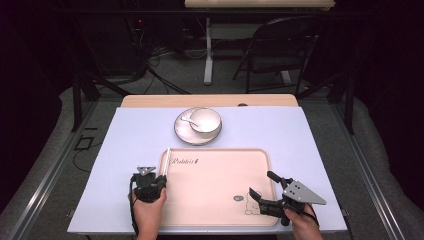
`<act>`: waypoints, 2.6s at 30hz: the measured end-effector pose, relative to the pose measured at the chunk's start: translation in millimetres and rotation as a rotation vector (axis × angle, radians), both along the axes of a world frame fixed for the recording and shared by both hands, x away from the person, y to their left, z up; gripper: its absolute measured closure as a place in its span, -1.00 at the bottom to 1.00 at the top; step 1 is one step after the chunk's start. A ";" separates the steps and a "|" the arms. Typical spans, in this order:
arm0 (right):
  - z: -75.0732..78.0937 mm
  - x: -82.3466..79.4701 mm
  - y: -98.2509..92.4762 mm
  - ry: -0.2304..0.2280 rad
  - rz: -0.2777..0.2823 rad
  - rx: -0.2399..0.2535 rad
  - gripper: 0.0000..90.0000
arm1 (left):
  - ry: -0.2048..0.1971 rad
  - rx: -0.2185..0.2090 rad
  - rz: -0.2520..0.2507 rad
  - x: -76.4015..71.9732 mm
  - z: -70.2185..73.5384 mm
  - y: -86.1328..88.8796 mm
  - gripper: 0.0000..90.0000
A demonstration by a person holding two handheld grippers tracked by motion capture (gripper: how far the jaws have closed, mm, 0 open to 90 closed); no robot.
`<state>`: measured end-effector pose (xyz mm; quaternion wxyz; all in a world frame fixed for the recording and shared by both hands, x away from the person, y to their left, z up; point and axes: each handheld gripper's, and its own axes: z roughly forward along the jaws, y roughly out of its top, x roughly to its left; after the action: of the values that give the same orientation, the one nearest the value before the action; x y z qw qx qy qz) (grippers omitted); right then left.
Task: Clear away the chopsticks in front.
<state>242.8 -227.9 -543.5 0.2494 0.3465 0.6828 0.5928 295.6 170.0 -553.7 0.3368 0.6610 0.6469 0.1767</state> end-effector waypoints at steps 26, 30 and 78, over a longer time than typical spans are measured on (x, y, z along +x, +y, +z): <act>-0.4 0.2 0.7 0.003 0.002 0.001 -0.67 | 0.015 -0.010 0.005 -2.1 -0.4 3.5 0.74; -0.4 0.3 0.7 0.004 0.002 0.002 -0.67 | 0.008 -0.002 -0.003 -3.1 0.8 4.8 0.68; -0.3 1.0 2.1 0.000 0.011 -0.003 -0.67 | -0.070 0.020 -0.114 28.9 35.0 21.4 -0.20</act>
<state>243.8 -225.8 -543.8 0.2466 0.3425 0.6856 0.5931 324.5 191.5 -518.7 0.3622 0.6935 0.5942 0.1864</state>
